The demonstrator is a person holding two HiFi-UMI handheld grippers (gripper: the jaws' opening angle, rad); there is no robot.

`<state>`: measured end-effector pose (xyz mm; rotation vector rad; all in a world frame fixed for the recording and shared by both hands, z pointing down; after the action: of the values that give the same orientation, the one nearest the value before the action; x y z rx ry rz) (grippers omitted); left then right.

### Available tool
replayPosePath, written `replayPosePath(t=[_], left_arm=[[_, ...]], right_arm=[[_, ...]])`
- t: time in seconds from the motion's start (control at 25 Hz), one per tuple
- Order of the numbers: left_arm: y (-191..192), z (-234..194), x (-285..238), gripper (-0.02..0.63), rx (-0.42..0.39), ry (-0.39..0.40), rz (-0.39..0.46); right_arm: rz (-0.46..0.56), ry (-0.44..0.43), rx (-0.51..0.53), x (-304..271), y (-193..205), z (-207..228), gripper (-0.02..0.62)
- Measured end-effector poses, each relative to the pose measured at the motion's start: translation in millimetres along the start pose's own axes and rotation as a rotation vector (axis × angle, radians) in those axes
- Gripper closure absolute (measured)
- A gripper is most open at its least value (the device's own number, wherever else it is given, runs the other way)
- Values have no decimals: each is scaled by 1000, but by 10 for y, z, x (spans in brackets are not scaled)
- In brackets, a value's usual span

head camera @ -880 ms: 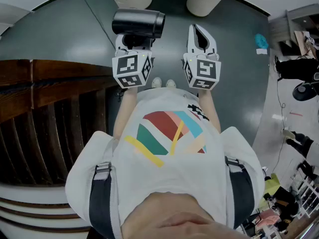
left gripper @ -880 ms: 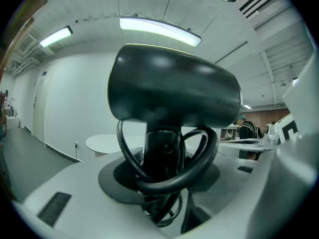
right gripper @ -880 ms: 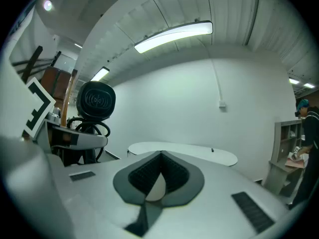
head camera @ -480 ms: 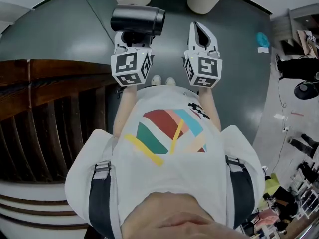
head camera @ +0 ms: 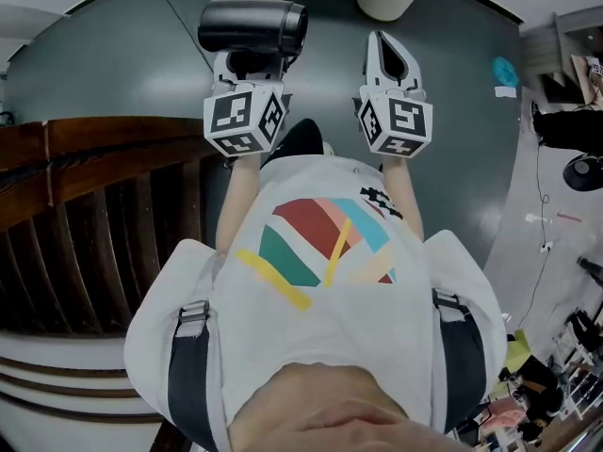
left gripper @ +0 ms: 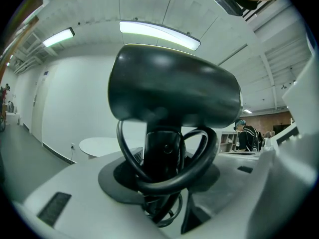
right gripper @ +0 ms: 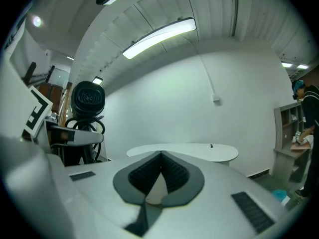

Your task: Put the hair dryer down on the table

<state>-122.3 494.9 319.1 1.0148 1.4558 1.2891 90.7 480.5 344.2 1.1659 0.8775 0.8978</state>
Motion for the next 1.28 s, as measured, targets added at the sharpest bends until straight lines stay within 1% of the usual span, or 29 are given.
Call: replayPosePath(t=[0.16,0.28,0.48,0.6,0.72,0.84,1.0,1.16,1.28], left_arm=[[-33,41,-60,391,-9,-13,2],[-65,26,-133,390,-2,-13,11],[-71,41,-339,391,-25,-10,27],[-99,-37,-441,391,-35,3,45],[-46,-183,-576,391,-43,19,64],[-35,-235,-901,391,-44,25,81],[-20,-292,-1362,391,-7,35,67],[-87,-503,-1855,390,-8,42,55],[-112,-634,-2341,391,-3,58,45]], right_arm=[[-1,-6,18,-2,-52,91,586],[9,6,20,-33,-92,156,586],[21,26,13,-127,-78,340,586],[44,38,23,-219,-97,371,586],[65,55,42,-375,-76,416,586],[79,82,59,-550,-104,630,586],[29,118,67,-811,-82,890,586],[24,130,46,-1301,-115,1001,586],[24,136,36,-1804,-169,1156,586]])
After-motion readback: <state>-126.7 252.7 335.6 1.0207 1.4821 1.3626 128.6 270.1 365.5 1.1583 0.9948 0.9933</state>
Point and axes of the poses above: the fingertips, and each gripper's own axes: x backward along the fingers, z to its right, y out of its underside, the point moved 7 cm from there along x, backward along the fingers, and after that the axes turned 5 degrees about -x, right-handed, at the moved point
